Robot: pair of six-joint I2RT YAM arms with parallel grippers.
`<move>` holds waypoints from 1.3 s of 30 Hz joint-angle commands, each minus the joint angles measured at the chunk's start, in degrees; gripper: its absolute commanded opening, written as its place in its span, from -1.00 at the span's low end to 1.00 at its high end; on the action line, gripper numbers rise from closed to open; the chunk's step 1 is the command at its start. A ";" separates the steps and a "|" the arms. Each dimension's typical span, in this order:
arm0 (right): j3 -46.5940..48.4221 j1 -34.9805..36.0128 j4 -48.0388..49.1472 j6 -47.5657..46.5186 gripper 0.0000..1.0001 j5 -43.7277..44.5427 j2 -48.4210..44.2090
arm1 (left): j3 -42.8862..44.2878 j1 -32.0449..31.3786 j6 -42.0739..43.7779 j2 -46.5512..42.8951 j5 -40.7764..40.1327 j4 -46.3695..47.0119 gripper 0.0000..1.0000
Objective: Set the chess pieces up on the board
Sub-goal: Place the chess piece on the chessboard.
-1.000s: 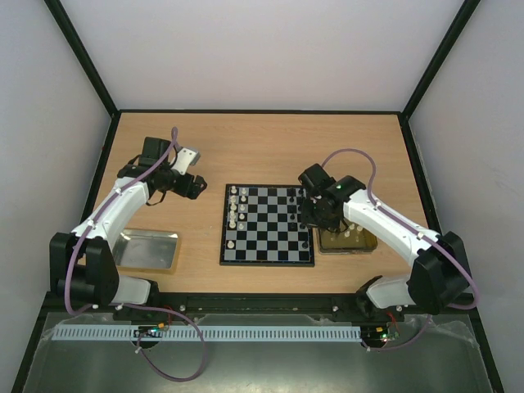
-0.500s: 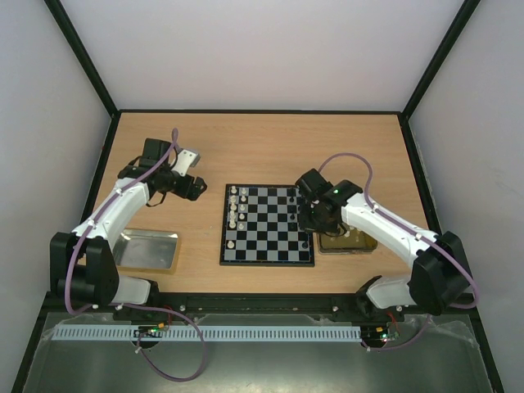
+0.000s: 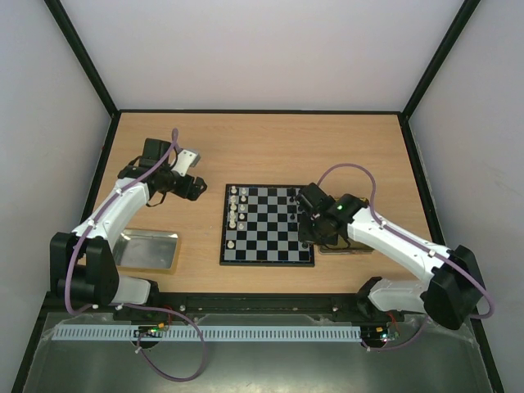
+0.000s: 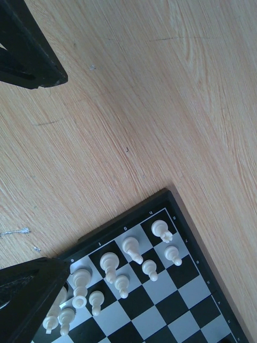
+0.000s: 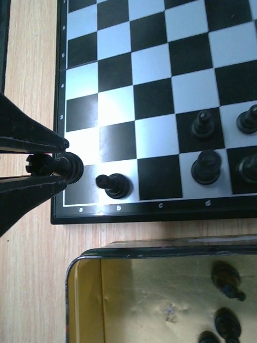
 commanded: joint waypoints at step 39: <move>-8.59 2.72 6.82 2.29 -0.84 -1.07 1.93 | -0.43 0.23 -0.29 -0.37 -0.66 0.27 0.73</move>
